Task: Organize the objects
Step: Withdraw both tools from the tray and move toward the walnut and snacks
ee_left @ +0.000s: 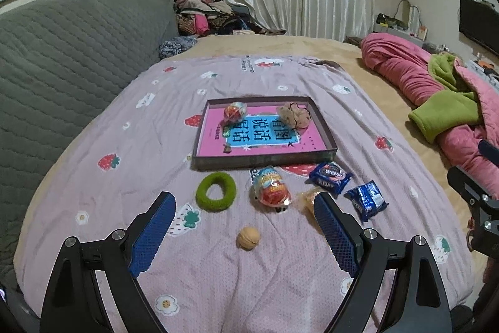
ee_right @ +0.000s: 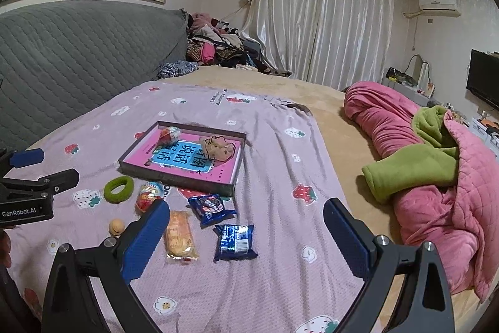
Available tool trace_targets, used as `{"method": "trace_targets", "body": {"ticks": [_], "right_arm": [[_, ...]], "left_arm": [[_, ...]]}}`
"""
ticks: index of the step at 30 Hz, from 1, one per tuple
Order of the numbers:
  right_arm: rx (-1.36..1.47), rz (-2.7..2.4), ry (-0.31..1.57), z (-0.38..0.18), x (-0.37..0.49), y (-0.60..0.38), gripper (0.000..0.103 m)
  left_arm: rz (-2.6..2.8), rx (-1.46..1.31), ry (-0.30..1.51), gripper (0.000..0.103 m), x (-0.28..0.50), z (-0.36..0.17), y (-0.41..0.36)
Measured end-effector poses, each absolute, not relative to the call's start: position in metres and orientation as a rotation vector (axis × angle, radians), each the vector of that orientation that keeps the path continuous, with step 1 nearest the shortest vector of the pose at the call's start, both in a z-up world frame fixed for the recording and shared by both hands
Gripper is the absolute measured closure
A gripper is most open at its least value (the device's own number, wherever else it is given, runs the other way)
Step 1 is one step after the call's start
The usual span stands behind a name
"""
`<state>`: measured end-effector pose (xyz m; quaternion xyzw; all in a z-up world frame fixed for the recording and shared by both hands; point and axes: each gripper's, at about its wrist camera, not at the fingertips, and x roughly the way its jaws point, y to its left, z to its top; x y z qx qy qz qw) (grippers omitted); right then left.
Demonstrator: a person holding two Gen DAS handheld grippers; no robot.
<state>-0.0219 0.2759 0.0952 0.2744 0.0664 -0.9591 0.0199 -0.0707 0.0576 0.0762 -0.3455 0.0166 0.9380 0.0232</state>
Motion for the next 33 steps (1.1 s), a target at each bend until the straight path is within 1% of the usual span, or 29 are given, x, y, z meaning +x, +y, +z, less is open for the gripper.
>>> {"method": "trace_targets", "body": {"ticks": [13,33], "right_arm": [[0.927,-2.952,0.203,0.068,-0.027,0.277,0.003],[0.996,-2.919,0.225,0.049,-0.023,0.275,0.003]], "left_arm": [[2.895,-1.107,0.054,0.012,-0.071,0.055,0.062],[2.852,-1.158,0.053,0.012,-0.063,0.03,0.074]]}}
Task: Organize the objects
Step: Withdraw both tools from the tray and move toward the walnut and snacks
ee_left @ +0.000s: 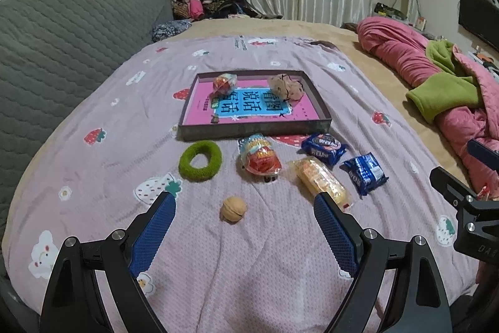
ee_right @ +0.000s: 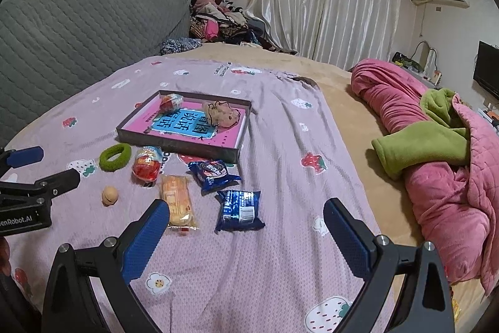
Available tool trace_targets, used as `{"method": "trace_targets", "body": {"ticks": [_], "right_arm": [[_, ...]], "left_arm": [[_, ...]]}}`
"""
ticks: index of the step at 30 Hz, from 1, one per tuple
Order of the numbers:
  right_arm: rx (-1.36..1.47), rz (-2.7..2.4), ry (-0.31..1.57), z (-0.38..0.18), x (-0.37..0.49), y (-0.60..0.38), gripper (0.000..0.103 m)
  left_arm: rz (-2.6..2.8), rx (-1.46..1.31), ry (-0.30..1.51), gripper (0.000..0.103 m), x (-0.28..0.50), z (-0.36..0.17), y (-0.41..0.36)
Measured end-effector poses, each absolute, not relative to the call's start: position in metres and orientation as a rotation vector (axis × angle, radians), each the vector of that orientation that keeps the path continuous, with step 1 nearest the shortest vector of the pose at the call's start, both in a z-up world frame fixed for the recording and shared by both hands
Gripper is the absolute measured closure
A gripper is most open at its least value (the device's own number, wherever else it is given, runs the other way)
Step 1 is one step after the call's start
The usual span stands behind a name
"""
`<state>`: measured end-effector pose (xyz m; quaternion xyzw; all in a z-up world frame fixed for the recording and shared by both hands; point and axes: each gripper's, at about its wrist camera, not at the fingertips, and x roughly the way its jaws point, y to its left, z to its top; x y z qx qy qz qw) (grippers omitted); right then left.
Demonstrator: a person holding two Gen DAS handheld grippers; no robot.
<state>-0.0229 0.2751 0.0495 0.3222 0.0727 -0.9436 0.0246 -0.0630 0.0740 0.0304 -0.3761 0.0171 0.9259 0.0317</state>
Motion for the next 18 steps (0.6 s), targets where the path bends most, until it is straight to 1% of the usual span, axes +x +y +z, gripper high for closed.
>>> {"method": "trace_targets", "body": {"ticks": [18], "right_arm": [[1.076,-2.889,0.229,0.028,-0.024,0.277,0.003]], "left_arm": [[2.804,-1.268,0.046,0.012,-0.063,-0.011,0.07]]}}
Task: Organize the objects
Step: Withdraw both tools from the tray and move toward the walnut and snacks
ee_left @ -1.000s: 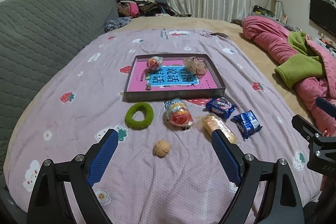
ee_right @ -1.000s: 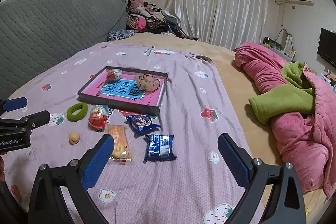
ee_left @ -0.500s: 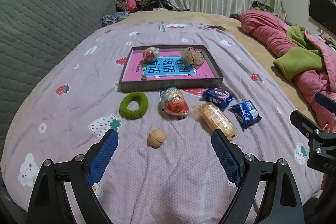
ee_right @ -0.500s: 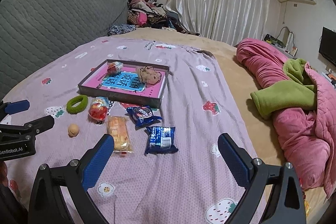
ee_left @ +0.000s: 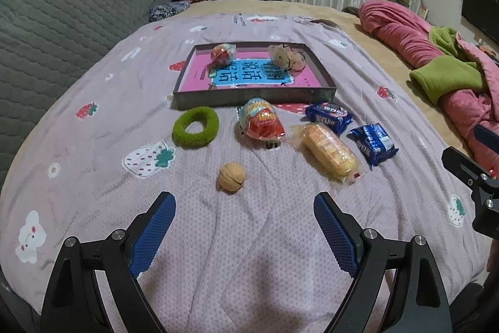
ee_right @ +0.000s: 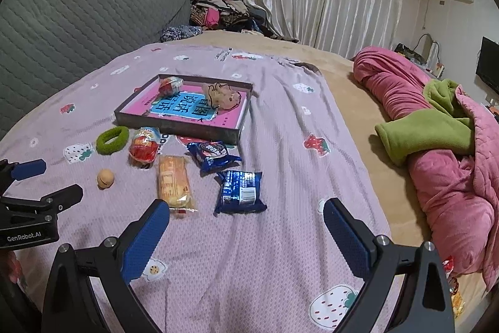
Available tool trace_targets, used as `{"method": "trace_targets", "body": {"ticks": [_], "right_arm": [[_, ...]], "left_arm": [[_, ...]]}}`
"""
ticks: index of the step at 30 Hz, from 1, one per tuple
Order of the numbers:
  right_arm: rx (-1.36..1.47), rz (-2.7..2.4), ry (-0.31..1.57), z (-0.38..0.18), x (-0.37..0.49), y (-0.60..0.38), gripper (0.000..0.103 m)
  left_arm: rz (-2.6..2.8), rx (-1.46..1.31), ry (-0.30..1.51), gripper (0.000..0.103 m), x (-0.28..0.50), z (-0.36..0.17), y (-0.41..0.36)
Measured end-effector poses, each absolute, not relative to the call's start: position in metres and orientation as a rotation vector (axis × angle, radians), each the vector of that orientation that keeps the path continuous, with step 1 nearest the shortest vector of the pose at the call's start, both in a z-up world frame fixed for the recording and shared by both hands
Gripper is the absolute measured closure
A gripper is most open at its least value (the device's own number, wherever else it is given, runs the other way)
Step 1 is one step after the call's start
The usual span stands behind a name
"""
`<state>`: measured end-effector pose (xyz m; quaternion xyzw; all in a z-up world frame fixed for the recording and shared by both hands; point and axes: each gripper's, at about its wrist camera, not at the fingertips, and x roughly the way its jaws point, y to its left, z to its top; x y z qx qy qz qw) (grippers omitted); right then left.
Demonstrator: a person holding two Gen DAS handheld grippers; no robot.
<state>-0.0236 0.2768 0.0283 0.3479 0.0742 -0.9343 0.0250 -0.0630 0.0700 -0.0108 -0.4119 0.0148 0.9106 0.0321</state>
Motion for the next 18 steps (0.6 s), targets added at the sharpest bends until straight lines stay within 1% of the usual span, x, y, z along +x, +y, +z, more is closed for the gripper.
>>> {"method": "trace_targets", "body": {"ticks": [18], "right_arm": [[1.136,-2.873,0.227,0.006,-0.04,0.282,0.003]], "left_arm": [[2.777,-1.337,-0.015,0.012,-0.082,-0.042,0.056]]}}
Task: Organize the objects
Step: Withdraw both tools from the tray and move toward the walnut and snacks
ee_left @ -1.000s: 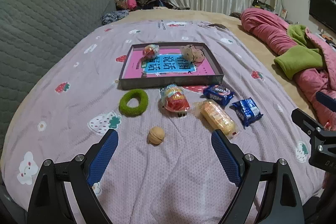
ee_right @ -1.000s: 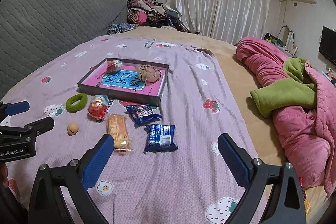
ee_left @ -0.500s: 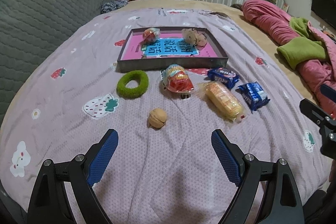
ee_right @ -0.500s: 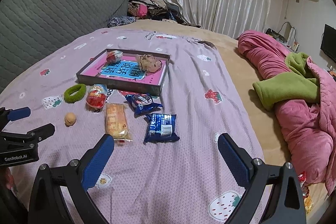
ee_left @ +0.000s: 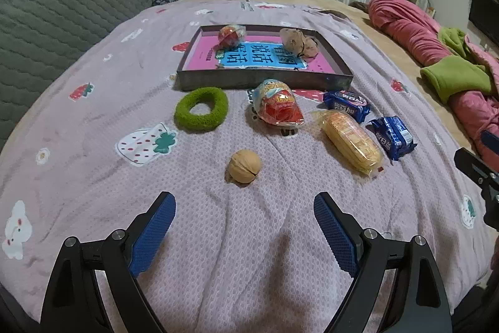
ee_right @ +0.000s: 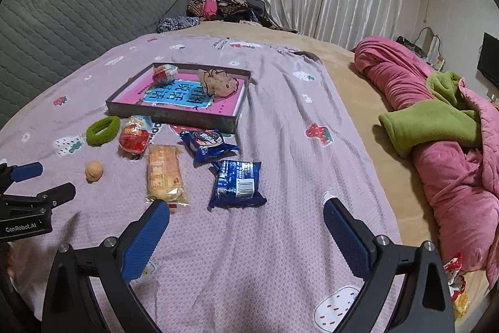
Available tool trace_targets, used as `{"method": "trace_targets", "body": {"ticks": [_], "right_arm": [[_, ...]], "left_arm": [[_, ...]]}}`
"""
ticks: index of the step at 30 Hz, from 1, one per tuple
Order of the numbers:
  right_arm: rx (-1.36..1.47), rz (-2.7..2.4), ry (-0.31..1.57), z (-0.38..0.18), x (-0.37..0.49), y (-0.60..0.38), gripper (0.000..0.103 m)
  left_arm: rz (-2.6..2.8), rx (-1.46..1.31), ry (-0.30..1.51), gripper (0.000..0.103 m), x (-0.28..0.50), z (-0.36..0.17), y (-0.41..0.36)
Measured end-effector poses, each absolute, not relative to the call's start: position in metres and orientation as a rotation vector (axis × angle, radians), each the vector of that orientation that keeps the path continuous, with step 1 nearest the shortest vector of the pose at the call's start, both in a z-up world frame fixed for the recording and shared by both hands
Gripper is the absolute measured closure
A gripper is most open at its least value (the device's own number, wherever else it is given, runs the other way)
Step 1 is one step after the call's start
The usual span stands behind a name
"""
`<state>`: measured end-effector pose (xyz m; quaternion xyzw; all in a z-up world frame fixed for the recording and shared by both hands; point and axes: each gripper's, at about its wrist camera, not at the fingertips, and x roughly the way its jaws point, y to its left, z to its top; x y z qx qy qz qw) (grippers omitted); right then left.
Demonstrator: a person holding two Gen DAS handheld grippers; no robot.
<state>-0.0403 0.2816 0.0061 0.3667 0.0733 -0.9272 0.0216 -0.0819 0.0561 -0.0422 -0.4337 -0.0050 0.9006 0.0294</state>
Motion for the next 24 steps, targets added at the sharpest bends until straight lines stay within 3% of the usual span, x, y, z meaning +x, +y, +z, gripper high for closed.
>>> {"method": "trace_targets", "body": {"ticks": [24], "right_arm": [[1.266,-2.826,0.299,-0.02,-0.091,0.292,0.003]], "left_arm": [[2.774,-1.397,0.0,0.012,-0.122,-0.065,0.05]]}}
